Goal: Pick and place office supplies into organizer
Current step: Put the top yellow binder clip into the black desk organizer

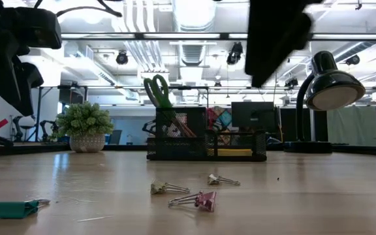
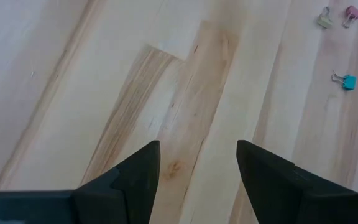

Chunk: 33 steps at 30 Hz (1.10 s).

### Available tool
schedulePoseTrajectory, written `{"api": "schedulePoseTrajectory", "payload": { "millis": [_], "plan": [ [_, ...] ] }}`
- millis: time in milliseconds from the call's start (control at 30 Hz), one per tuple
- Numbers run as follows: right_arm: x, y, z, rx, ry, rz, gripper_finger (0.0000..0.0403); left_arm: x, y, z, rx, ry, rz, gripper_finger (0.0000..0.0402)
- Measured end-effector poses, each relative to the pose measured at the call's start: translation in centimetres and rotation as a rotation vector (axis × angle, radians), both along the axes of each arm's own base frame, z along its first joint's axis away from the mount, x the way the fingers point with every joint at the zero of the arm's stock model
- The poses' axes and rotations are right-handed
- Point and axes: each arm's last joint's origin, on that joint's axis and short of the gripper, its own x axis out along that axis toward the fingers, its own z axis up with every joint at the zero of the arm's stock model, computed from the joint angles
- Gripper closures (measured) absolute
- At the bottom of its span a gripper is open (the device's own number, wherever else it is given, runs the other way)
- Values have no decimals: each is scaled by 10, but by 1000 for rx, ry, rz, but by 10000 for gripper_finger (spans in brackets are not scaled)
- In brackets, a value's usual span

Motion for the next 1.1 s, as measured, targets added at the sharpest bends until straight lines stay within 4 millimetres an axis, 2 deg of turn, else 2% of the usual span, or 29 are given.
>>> {"api": "schedulePoseTrajectory", "payload": {
  "millis": [133,267,433,633,800,900,1100],
  "plan": [
    [4,28,-18,69,-59,-14,243,0,0,0,11,-3,-17,203],
    [14,39,-36,63,-58,-5,241,0,0,0,15,-2,-21,203],
    [22,33,-50,34,-30,-13,222,0,0,0,14,2,-23,203],
    [29,22,-52,1,-33,-21,201,0,0,0,10,2,-22,203],
    [32,16,-60,-48,-16,83,198,0,0,0,10,2,-23,203],
    [36,12,-71,-46,20,149,197,0,0,0,10,3,-23,203],
    [40,9,-77,3,44,170,197,0,0,0,8,4,-20,203]
  ]
}}
